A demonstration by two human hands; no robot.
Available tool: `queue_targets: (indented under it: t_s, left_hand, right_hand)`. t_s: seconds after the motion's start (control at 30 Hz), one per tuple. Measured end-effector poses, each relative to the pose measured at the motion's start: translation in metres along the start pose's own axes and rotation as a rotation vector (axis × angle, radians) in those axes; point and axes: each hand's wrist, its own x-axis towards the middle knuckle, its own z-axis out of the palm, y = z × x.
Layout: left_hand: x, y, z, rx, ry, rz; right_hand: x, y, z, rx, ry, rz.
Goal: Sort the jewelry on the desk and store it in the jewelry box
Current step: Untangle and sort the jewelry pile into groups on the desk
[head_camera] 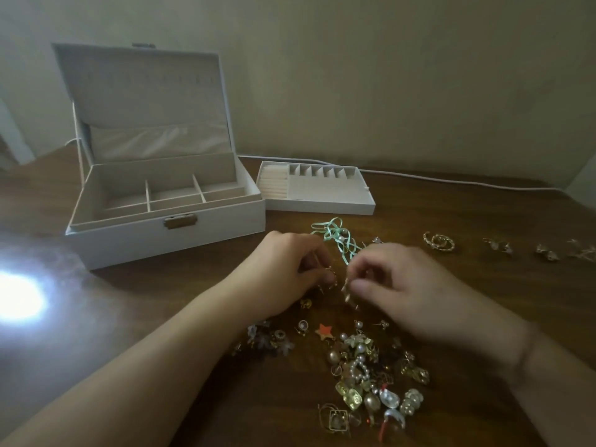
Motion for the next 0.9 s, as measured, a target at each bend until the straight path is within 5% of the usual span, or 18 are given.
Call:
queue_targets:
  t_s: [0.1, 0.33, 0.53, 0.67, 0.9]
  left_hand:
    - [0.002, 0.000, 0.002, 0.054, 0.017, 0.032]
    - [0.002, -0.012, -0.014, 0.111, 0.170, -0.026]
    - [-0.009, -0.017, -0.035, 0.166, -0.265, 0.035]
    - [-0.011, -0.017, -0.034, 0.102, -0.358, 0.127]
    - [-0.010, -0.015, -0.029, 0.098, -0.390, 0.203]
  right_hand:
    - [0.014, 0.008, -0.009, 0.153, 0.052, 0.121]
    - [0.043, 0.006, 0.004, 0.064, 0.007, 0.187]
    - [0.051, 0.008, 0.005, 0.053, -0.014, 0.108]
    - [0.028, 0.032, -0.035, 0.016, 0.139, 0.077]
    - [-0.043, 0.069, -0.050, -0.183, -0.329, 0.176]
